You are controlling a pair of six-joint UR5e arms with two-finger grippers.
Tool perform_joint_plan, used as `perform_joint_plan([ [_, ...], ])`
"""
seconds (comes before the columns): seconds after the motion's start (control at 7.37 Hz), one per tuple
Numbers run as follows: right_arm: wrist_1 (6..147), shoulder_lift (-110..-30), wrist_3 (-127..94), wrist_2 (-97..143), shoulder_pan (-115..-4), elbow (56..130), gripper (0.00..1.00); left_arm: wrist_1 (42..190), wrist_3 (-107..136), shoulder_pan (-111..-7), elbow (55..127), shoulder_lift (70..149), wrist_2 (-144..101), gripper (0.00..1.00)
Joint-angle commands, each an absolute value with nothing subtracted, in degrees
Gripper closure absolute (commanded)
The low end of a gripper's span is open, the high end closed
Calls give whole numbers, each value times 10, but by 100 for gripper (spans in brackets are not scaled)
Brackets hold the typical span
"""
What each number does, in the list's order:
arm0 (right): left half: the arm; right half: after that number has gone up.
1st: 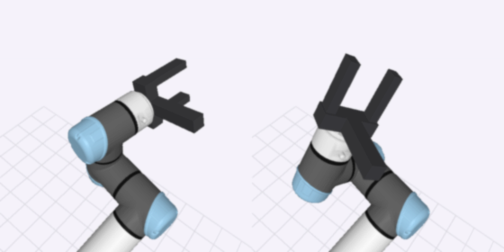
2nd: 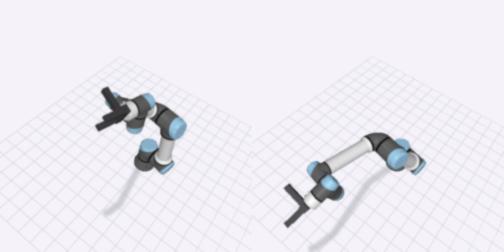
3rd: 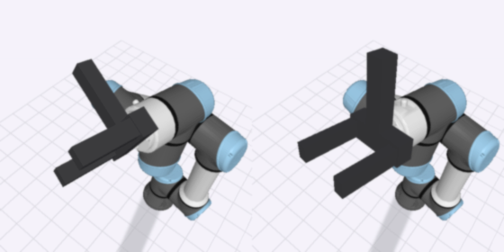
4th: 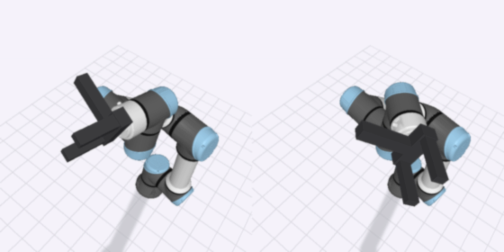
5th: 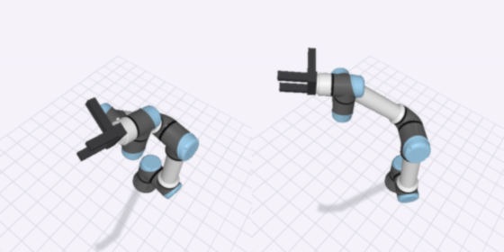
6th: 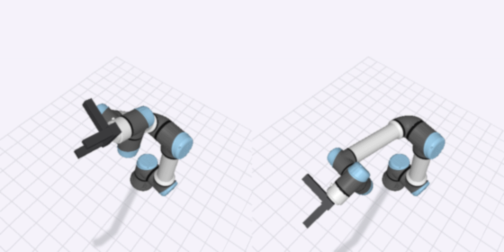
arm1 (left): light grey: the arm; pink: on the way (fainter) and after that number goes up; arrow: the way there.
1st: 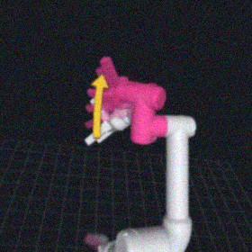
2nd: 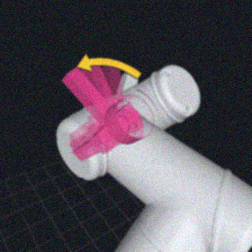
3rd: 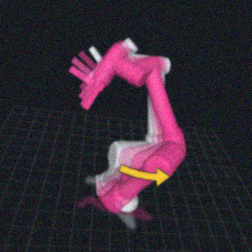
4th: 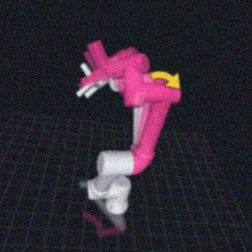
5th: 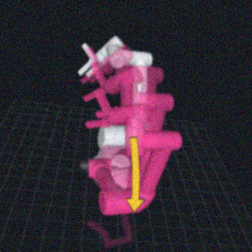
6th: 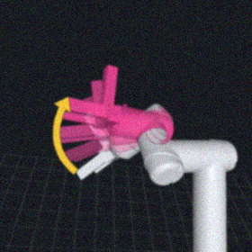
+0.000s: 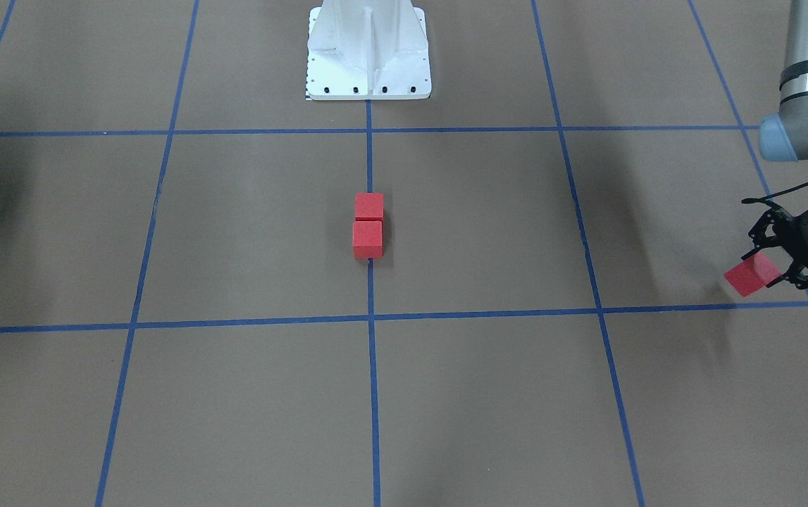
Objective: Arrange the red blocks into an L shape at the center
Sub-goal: 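Grasp the red cube at the far edge with the left gripper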
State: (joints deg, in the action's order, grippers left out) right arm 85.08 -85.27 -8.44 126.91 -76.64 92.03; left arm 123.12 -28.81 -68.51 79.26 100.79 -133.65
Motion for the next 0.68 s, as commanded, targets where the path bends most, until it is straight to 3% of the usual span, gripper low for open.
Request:
perform_joint_plan([
  [0.0, 851, -852, -84, 1269, -766, 920, 0, 1228, -270, -681, 841, 1049, -1339, 95],
  [0.14, 851, -852, -84, 1269, -766, 921, 0, 1230, -177, -678, 880, 1052, -1339, 100],
  [0.54, 851, -853, -84, 1268, -766, 920, 0, 1233, -194, -536, 910, 1116, -1208, 100],
])
